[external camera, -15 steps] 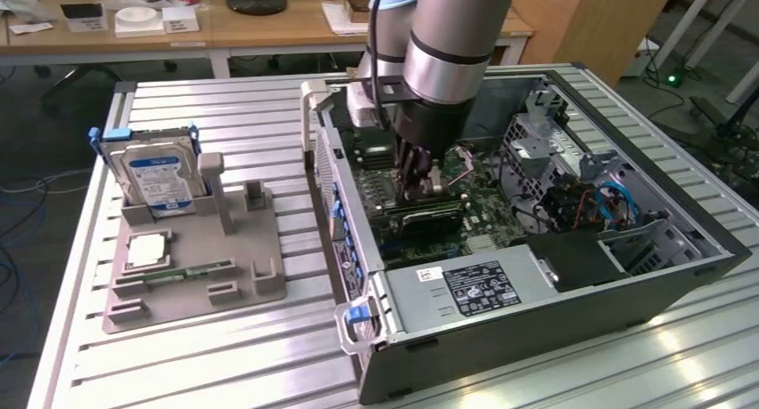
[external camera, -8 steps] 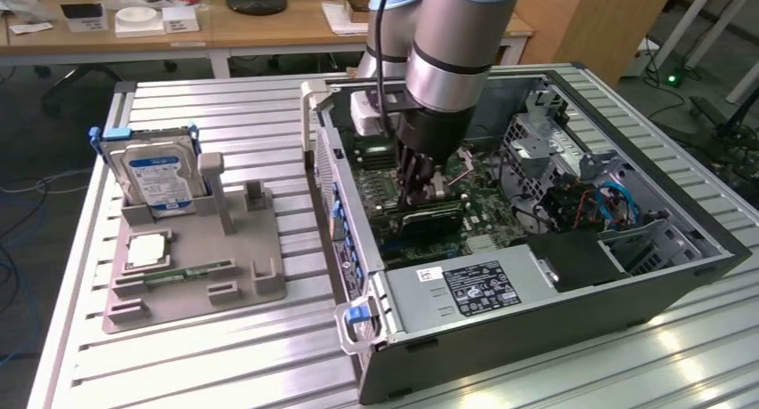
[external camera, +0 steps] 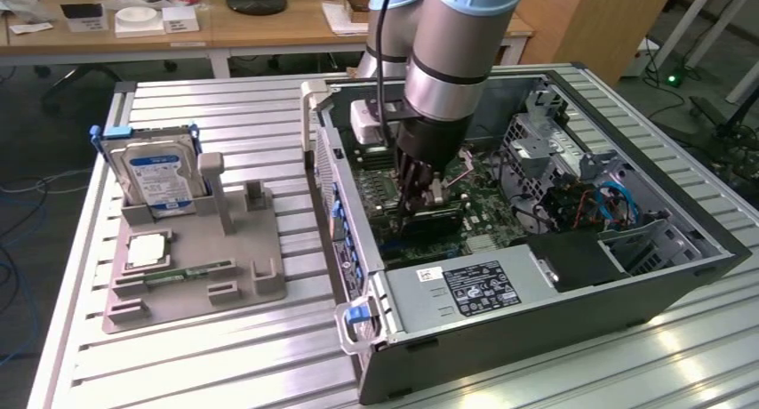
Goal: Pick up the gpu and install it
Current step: 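Press down on the gpu until it lock into place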
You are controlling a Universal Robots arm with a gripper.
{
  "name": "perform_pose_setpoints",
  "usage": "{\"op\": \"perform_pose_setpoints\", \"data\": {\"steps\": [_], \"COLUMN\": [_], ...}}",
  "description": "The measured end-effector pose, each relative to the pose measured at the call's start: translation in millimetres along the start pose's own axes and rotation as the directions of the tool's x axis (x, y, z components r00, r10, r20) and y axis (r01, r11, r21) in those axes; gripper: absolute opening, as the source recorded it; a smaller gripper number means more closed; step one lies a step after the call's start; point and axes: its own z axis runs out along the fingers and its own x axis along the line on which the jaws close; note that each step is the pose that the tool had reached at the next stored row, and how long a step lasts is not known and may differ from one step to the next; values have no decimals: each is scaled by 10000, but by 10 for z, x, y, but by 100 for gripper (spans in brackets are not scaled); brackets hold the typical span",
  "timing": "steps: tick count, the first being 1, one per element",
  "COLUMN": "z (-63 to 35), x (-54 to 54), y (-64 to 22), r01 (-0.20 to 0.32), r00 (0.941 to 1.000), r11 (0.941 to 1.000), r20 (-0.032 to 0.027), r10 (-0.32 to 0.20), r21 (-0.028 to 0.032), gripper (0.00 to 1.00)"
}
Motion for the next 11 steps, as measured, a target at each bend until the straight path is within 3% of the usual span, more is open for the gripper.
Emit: {"op": "perform_pose_setpoints", "data": {"steps": [5, 7, 11], "z": [37, 5, -60], "x": [2, -4, -4], "y": [0, -2, 1], "r01": [-1, -1, -1], "r00": [10000, 10000, 10000], "r11": [10000, 10000, 10000], "r20": [-9, 26, 4], "r10": [1, 1, 1], "r21": [-18, 2, -11], "gripper": [10, 10, 10]}}
